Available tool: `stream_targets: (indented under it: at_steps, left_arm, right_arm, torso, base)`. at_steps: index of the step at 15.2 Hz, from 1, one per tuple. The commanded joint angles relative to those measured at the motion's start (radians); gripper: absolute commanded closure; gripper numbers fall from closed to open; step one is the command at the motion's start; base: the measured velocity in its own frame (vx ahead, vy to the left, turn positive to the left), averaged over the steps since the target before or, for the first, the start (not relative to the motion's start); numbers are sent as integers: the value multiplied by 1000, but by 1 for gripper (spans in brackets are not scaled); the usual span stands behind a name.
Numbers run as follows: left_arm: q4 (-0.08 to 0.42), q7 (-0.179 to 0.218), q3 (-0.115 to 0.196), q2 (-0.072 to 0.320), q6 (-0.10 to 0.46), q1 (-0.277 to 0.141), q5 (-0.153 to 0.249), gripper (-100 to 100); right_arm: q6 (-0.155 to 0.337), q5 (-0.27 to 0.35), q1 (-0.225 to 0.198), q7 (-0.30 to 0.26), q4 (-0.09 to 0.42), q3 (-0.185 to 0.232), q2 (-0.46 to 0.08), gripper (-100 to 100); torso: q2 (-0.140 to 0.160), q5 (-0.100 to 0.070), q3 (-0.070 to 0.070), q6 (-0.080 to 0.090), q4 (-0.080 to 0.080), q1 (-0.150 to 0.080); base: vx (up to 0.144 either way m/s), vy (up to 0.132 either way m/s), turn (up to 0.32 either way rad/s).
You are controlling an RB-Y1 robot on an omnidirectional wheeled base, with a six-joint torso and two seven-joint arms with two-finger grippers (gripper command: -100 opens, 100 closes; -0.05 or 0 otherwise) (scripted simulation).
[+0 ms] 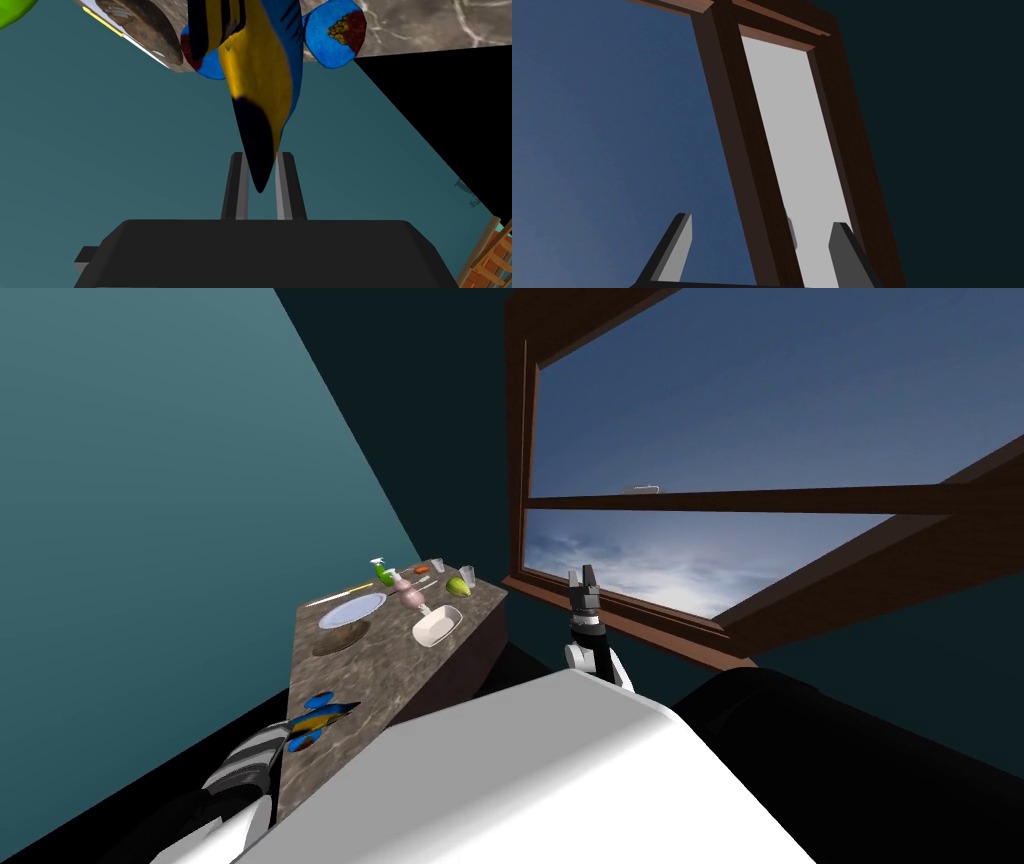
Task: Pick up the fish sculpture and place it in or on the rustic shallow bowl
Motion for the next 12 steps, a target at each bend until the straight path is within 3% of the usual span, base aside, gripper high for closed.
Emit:
stream_targets:
  at_steps: [1,9,10,12]
  left_arm:
    - [29,6,20,32,28,-14,20,100]
    - [163,31,125,175,168,-77,107,100]
    - [163,31,125,175,168,-77,107,100]
    - [208,39,160,221,213,-97,135,100]
  right_arm:
    - [0,0,0,0,0,0,0,0]
    - [0,0,0,0,0,0,0,0]
    - [0,0,0,0,0,0,0,0]
    - [0,0,0,0,0,0,0,0]
  torso:
    - [0,0,0,0,0,0]
    - [2,3,1,0,0,11]
    - [1,4,0,1,0,12]
    - [-1,4,-1,1,-1,13]
  base:
    - [-35,40,-337]
    - [-48,62,-287]
    - [-38,57,-260]
    - [-33,50,-298]
